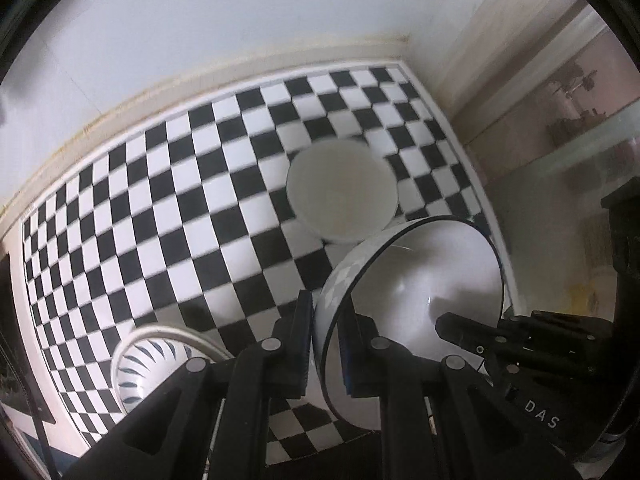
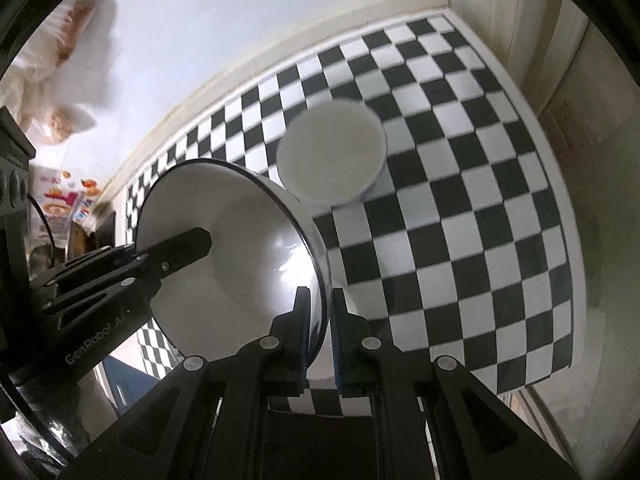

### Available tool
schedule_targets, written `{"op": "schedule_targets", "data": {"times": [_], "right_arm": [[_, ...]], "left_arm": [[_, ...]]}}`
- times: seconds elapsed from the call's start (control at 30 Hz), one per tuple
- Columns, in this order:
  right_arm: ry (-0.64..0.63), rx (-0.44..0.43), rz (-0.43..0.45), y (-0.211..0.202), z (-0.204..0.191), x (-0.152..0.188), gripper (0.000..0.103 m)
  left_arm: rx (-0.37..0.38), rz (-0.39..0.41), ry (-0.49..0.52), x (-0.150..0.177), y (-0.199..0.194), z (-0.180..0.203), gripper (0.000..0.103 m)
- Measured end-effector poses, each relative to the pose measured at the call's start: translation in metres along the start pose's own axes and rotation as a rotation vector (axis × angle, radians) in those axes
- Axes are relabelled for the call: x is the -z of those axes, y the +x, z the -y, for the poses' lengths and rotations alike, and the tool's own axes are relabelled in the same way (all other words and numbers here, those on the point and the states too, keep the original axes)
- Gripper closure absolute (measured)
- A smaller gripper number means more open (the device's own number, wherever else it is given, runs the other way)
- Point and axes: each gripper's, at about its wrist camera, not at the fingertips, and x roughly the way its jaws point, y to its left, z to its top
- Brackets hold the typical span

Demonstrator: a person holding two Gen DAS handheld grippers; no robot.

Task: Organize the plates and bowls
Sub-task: 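Lift the two-bowl stack with both tools toward the remaining bowl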

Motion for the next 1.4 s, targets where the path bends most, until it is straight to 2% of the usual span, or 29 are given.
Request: {"op": "schedule_targets", "data": {"times": [0.3,0.53,0.7,0.97,1.17,1.4], "right_arm": [[0.031,0.02,-0.114,0.054,0.014,0.022,0.093],[0.035,0.032,-0.19,0.09,0.023,0.033,0.093],[0.032,0.037,-0.211,0.101,0.026,0.037,0.093],[0.041,0.037,-0.254,0.111,0.023,0.032,0.091],[0.044,0.061,-0.244,0.112,0.018,0.031,0.09],[0.052,0.07,-0.25,0.108,0.018,0.026,0.09]], "left_arm": [[-0.007,-0.15,-0.033,0.03,0.061,-0.014,0.093],[-0.05,-0.214,-0.022,0.043,0.087,-0.011,0.093],[-0.104,-0.2,0.006,0.044,0.091,-0.002,0.093],[-0.105,-0.228,-0.014,0.048,0.096,-0.007,0.093],[-0.133,-0.223,-0.015,0.056,0.102,-0.004,0.092],[-0.122,-0.225,-0.034,0.058,0.105,-0.006,0.092]]}}
